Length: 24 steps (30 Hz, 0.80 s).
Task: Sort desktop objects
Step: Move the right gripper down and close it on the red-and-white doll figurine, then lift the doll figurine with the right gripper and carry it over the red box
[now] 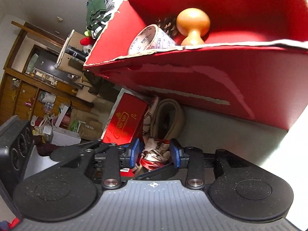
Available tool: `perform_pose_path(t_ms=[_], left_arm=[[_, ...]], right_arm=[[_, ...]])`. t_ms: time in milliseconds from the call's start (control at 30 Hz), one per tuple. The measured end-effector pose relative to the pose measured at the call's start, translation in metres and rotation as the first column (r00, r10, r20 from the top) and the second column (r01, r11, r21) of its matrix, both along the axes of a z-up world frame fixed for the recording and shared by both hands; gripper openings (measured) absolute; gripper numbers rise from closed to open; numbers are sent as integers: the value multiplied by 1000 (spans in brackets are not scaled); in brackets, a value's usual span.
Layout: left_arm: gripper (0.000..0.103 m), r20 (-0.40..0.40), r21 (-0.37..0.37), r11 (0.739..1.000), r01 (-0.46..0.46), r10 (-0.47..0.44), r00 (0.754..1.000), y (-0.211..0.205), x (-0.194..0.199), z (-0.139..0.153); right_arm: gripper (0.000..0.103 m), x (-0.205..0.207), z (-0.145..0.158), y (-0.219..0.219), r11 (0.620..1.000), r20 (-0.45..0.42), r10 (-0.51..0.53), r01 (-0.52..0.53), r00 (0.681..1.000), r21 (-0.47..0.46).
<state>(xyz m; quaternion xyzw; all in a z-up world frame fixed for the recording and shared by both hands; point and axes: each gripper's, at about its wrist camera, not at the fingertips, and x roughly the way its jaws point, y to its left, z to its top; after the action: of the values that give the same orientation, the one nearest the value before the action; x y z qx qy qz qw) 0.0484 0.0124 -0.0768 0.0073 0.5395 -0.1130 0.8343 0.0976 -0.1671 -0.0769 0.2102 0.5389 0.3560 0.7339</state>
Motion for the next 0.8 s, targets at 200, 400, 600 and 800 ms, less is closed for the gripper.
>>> perform_pose_path(t_ms=[200, 400, 600, 800], left_arm=[[59, -25, -10, 1000, -8, 7, 1000, 8, 5, -7], [56, -24, -13, 1000, 4, -4, 1000, 9, 5, -7], [54, -15, 20, 1000, 14, -13, 1000, 3, 5, -7], [49, -15, 32, 999, 23, -23, 1000, -1, 4, -3]], right_arm=[[39, 2, -2, 13, 999, 10, 0, 0, 1000, -33], [39, 1, 0, 16, 999, 23, 6, -5, 1000, -53], [40, 1, -5, 23, 992, 0, 43, -43, 999, -116], [33, 5, -17, 12, 997, -42, 10, -13, 999, -75]])
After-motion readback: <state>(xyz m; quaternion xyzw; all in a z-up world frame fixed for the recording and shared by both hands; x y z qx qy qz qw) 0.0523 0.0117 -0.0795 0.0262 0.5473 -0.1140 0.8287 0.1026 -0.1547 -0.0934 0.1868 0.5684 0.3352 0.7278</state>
